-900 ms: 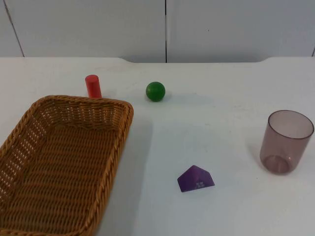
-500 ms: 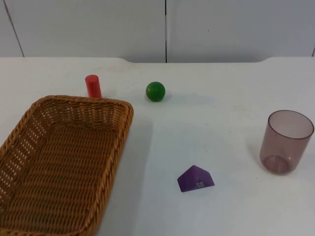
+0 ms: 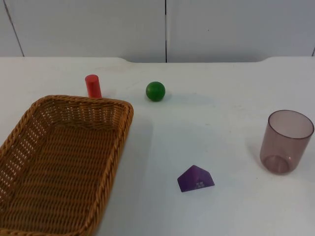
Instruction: Pick up the basket with the left hand and place the triangular block into the basket with the right hand.
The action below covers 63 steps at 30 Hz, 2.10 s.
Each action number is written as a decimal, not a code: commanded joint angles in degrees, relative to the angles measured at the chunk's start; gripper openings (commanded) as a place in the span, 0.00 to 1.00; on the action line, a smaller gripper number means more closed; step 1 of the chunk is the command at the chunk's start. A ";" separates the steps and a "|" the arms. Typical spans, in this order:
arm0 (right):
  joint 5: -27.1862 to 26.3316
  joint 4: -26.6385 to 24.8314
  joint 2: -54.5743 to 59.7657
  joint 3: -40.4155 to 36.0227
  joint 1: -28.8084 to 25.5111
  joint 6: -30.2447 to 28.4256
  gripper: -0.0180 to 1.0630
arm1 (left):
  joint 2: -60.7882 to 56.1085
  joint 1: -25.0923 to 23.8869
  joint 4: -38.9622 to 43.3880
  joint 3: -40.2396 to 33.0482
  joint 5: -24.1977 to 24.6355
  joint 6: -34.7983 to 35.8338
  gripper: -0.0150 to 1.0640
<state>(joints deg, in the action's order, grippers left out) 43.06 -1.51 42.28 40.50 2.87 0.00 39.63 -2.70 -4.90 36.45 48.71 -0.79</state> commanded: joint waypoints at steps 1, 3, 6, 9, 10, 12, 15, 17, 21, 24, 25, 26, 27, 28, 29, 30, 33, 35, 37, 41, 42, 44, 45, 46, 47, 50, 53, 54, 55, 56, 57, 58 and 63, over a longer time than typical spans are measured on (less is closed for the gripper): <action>-1.56 -0.12 4.62 0.38 -0.34 -0.65 0.99 | 5.21 0.43 -0.89 0.39 -2.77 -0.01 0.99; -1.56 -0.12 6.40 0.38 -0.34 -0.65 0.99 | 6.92 0.43 -1.17 0.39 -3.19 -0.24 0.99; -0.89 -0.12 9.04 0.38 -0.34 -0.65 0.99 | 11.62 0.43 -1.17 0.39 -4.68 -0.97 0.99; -0.89 -0.23 9.50 0.38 -0.34 -0.65 0.99 | 15.09 0.43 -2.11 0.52 -6.61 -2.88 0.99; -1.00 -0.23 9.49 0.38 -0.34 -0.65 0.99 | 16.62 0.43 -2.49 0.65 -7.39 -3.75 0.99; -1.00 -0.13 9.49 0.38 -0.34 -0.65 0.99 | 18.82 0.43 -3.07 1.34 -7.96 -4.88 0.99; -1.11 -0.13 9.49 0.38 -0.34 -0.65 0.99 | 23.59 0.43 -4.63 3.00 -8.43 -6.91 0.99; -1.11 -0.13 9.49 0.38 -0.34 -0.65 0.99 | 26.41 0.43 -5.63 4.18 -8.43 -8.44 0.99; -1.23 -0.13 9.49 0.38 -0.34 -0.65 0.99 | 34.08 0.43 -7.16 7.65 -8.79 -11.81 0.99; -1.60 -0.13 9.49 0.38 -0.34 -0.65 0.99 | 40.32 0.43 -7.56 10.68 -8.91 -13.84 0.99; -1.72 -0.13 9.49 0.38 -0.34 -0.65 0.99 | 42.49 0.43 -7.46 12.09 -9.31 -14.43 0.99; -1.72 -0.13 9.49 0.38 -0.34 -0.65 0.99 | 42.49 0.43 -7.46 12.09 -9.31 -14.43 0.99; -1.72 -0.13 9.49 0.38 -0.34 -0.65 0.99 | 45.11 0.43 -7.57 13.43 -9.31 -15.22 0.99; -1.72 -0.13 9.49 0.38 -0.34 -0.65 0.99 | 47.66 0.43 -7.68 14.98 -9.31 -16.50 0.99; -1.72 -0.13 9.49 0.38 -0.34 -0.65 0.99 | 50.09 0.43 -7.96 16.43 -9.31 -17.94 0.99; -1.72 -0.13 9.49 0.38 -0.34 -0.65 0.99 | 52.04 0.43 -8.06 17.51 -9.18 -19.19 0.99; -1.71 0.00 9.49 0.38 -0.34 -0.65 0.99 | 57.29 0.43 -8.06 20.23 -8.93 -21.89 0.99; -1.71 0.10 9.49 0.38 -0.34 -0.65 0.99 | 60.63 0.43 -8.06 21.61 -9.12 -24.51 0.98; -1.71 0.10 9.49 0.38 -0.34 -0.65 0.99 | 62.39 0.43 -7.91 22.20 -9.38 -25.56 0.97; -1.71 0.10 9.49 0.38 -0.34 -0.65 0.99 | 68.47 0.32 -7.95 23.49 -10.77 -25.98 0.85; -1.71 0.10 9.49 0.38 -0.34 -0.65 0.99 | 68.47 0.32 -7.95 23.49 -10.77 -25.98 0.85; -1.71 0.22 9.49 0.38 -0.34 -0.65 0.99 | 70.84 0.32 -8.68 23.62 -10.93 -25.98 0.79; -1.71 0.34 9.49 0.38 -0.34 -0.65 0.99 | 72.10 0.32 -9.11 23.62 -10.93 -26.19 0.77; -1.81 0.32 9.49 0.38 -0.34 -0.65 0.99 | 73.27 0.32 -9.41 23.62 -11.05 -26.61 0.77; -1.81 0.32 9.49 0.38 -0.34 -0.65 0.99 | 73.27 0.32 -9.41 23.62 -11.05 -26.61 0.77; -1.81 0.32 9.49 0.38 -0.34 -0.65 0.99 | 76.15 0.32 -11.51 23.62 -11.81 -28.36 0.77; -1.81 0.32 9.49 0.38 -0.34 -0.65 0.99 | 76.94 0.32 -14.00 23.62 -11.63 -30.39 0.77; -1.81 0.32 9.49 0.38 -0.34 -0.65 0.99 | 77.19 0.32 -14.75 23.62 -11.57 -30.89 0.74; -1.91 0.32 9.49 0.38 -0.34 -0.65 0.99 | 77.19 0.32 -14.75 23.62 -11.57 -30.89 0.68; -1.91 0.32 9.49 0.38 -0.34 -0.65 0.99 | 77.19 0.32 -14.84 23.62 -11.42 -30.89 0.60; -1.95 0.32 9.49 0.38 -0.34 -0.65 0.99 | 77.19 0.32 -14.84 23.62 -11.32 -30.78 0.54; -1.94 0.76 9.49 0.38 -0.34 -0.65 0.99 | 77.00 0.32 -14.73 23.62 -10.69 -30.40 0.32; -1.94 1.18 9.49 0.38 -0.34 -0.65 0.99 | 74.82 0.32 -15.01 23.62 -6.61 -28.95 0.01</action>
<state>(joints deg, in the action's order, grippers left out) 42.06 -0.82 51.89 40.50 2.87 0.00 116.20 -2.70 -20.58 60.09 39.50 -30.09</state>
